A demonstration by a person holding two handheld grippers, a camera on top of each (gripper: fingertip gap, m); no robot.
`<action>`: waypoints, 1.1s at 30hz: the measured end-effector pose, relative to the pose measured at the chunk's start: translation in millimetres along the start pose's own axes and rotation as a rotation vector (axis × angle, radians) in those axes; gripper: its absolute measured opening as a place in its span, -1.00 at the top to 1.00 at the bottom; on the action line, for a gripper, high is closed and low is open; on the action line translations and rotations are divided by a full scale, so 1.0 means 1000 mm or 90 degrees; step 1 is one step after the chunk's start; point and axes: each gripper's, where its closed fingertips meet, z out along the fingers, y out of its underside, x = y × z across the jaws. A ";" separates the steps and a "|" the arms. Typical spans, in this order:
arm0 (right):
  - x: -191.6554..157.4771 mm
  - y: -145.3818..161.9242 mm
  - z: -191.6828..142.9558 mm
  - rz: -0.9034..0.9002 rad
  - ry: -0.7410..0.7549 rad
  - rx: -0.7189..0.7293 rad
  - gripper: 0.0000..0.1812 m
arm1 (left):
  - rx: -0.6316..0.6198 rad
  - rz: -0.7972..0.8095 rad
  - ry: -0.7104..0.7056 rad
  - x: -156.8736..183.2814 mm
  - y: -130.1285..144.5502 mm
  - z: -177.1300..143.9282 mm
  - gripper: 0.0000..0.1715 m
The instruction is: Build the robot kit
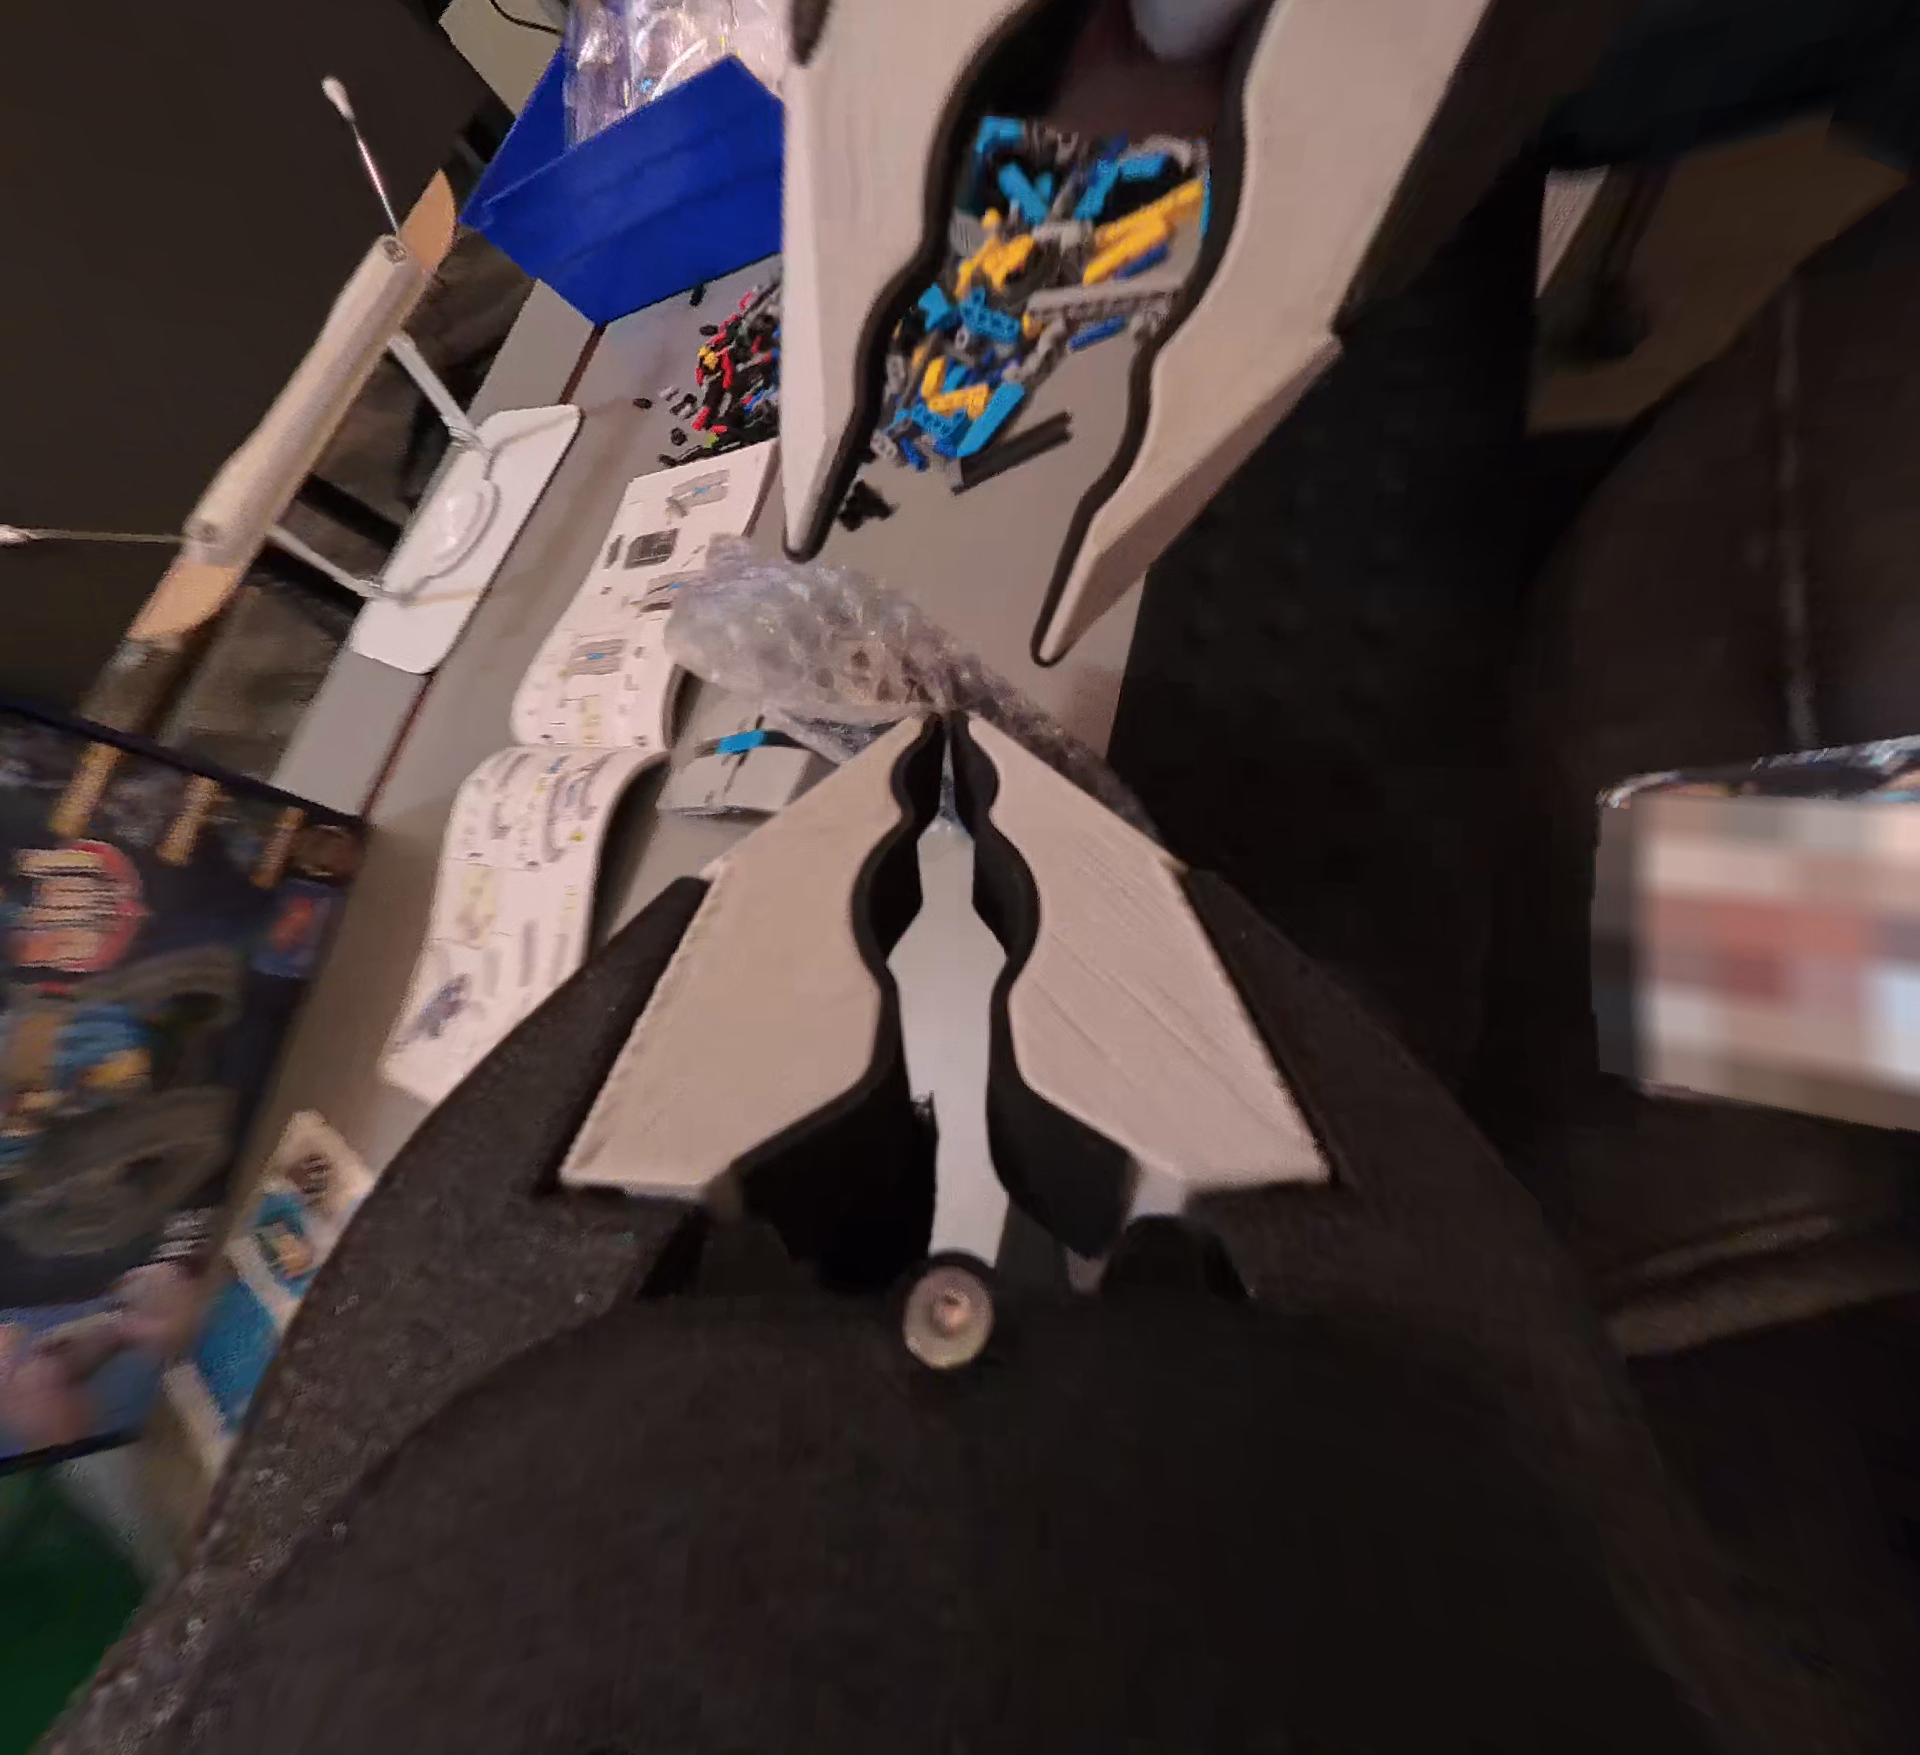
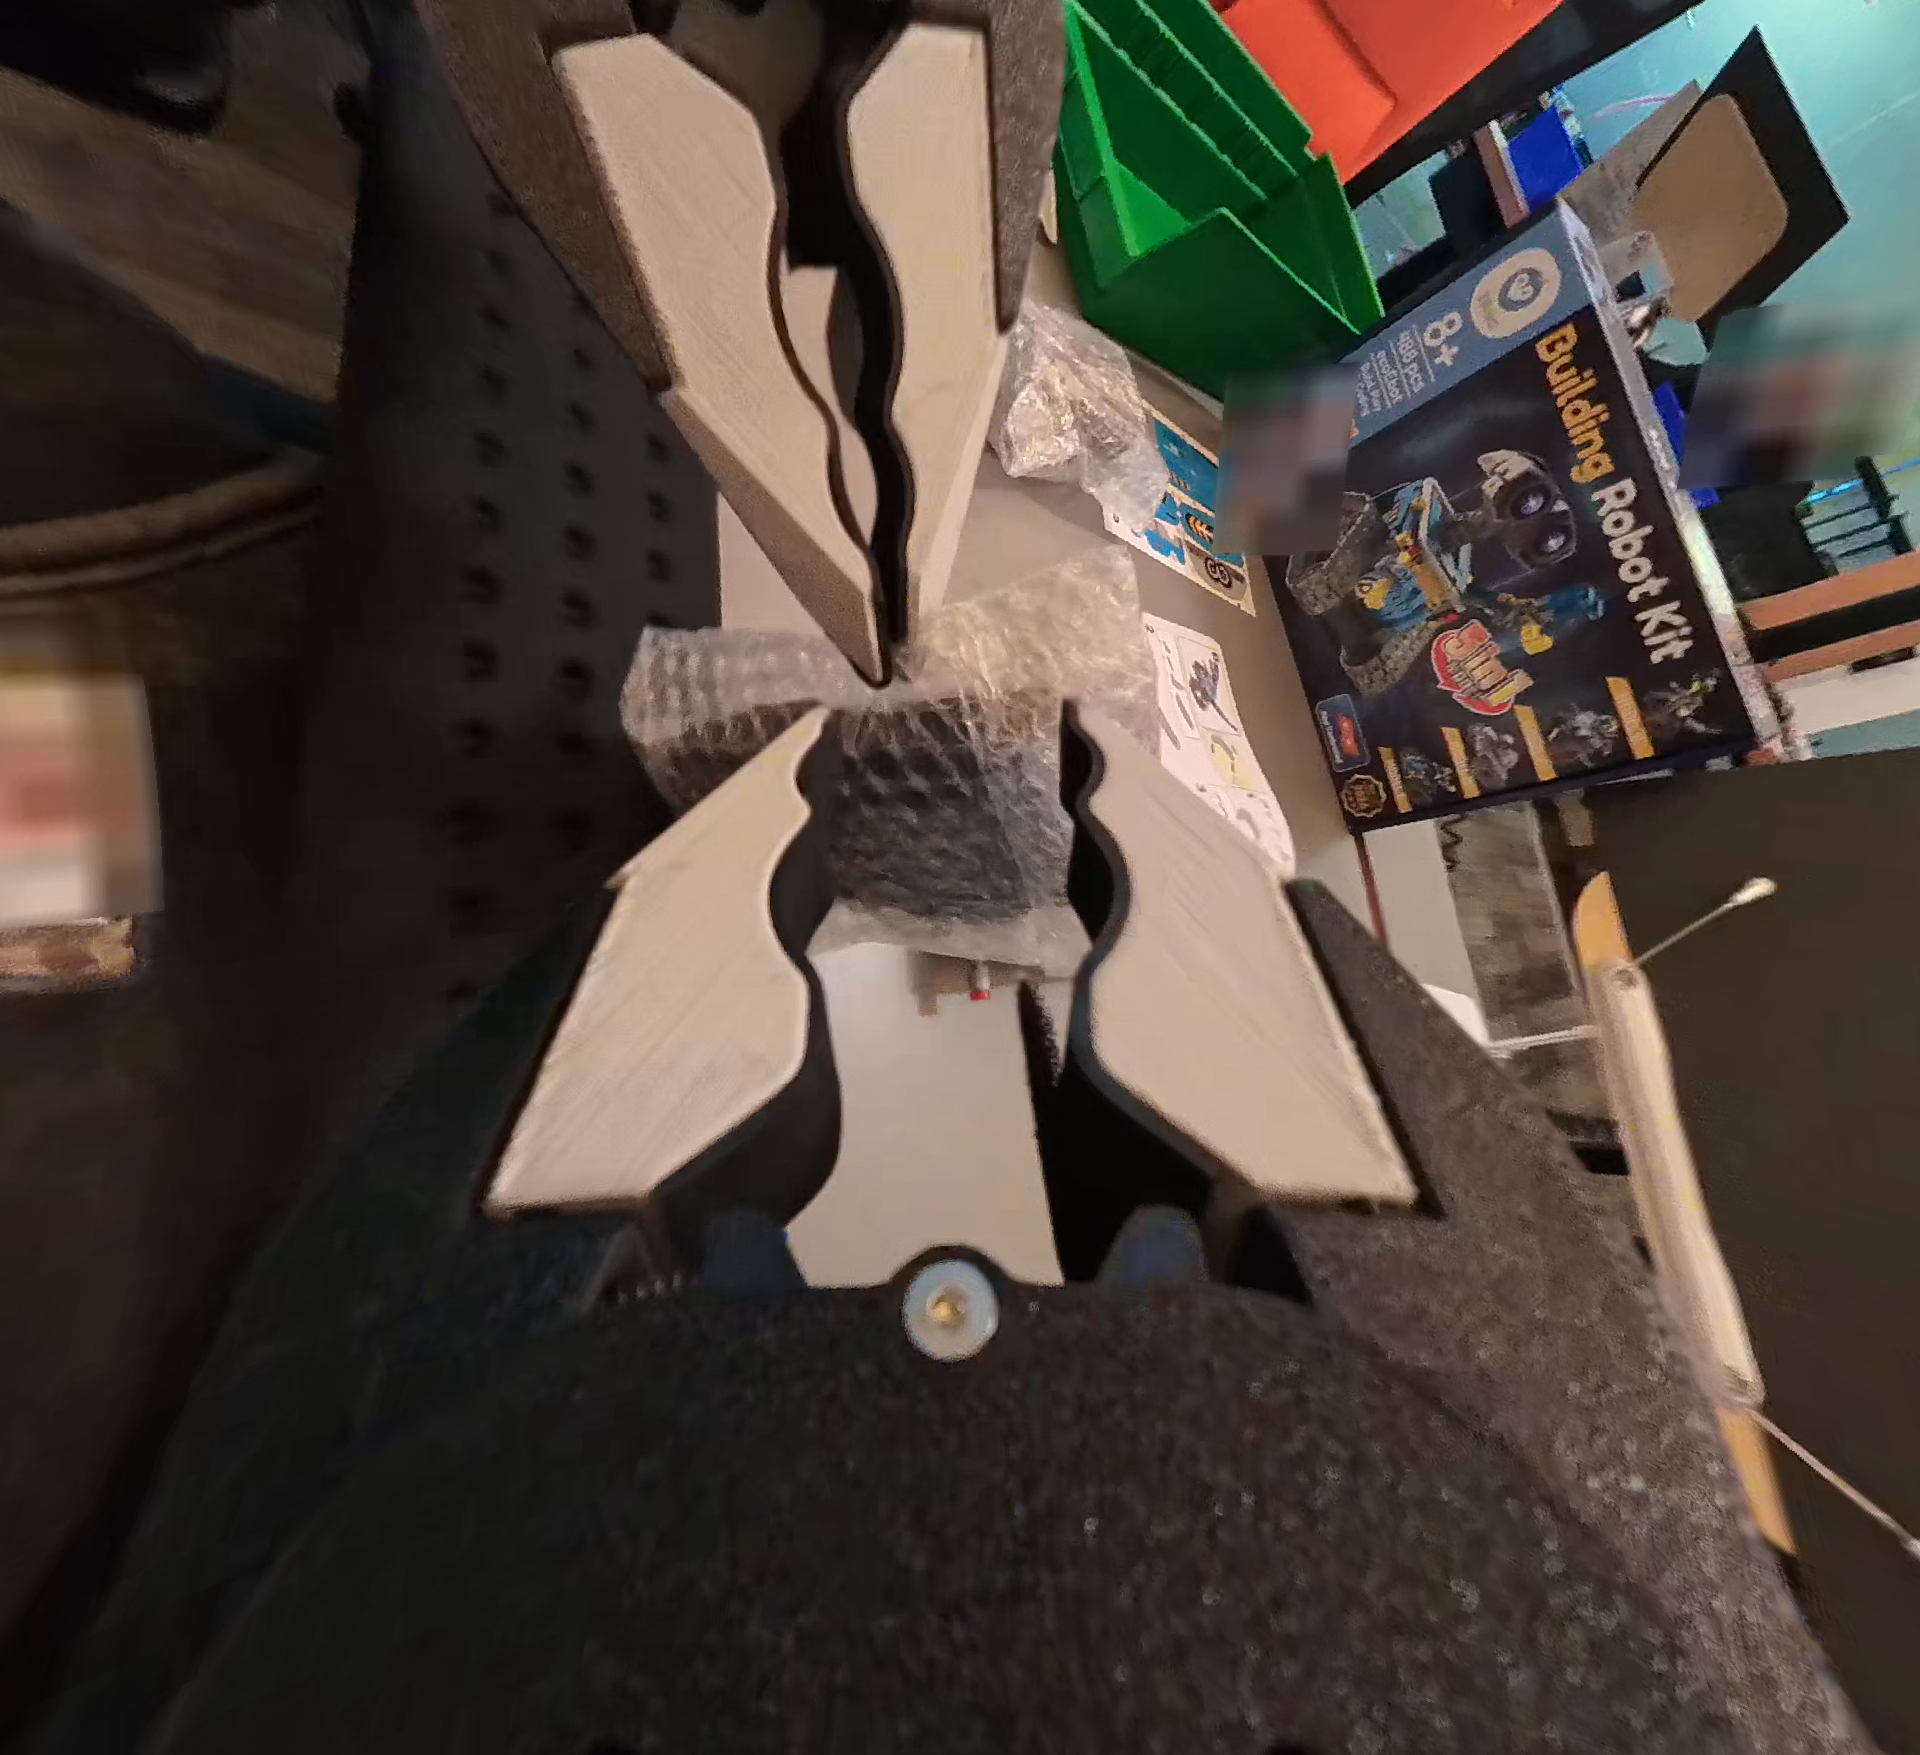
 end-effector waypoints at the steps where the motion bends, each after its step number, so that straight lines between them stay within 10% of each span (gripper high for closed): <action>1: -0.001 0.001 -0.001 -0.020 0.005 -0.014 0.57 | -0.017 0.035 -0.012 0.002 0.000 -0.001 1.00; 14: -0.012 0.002 0.004 -0.153 0.034 -0.066 0.88 | -0.055 0.131 -0.031 0.014 -0.001 -0.001 1.00; 26: -0.007 0.002 -0.011 0.092 -0.095 0.017 0.90 | -0.015 0.042 -0.015 0.007 -0.004 -0.007 1.00; 33: -0.003 -0.014 -0.019 0.024 -0.029 0.035 0.80 | -0.018 -0.018 -0.020 -0.001 0.003 -0.003 1.00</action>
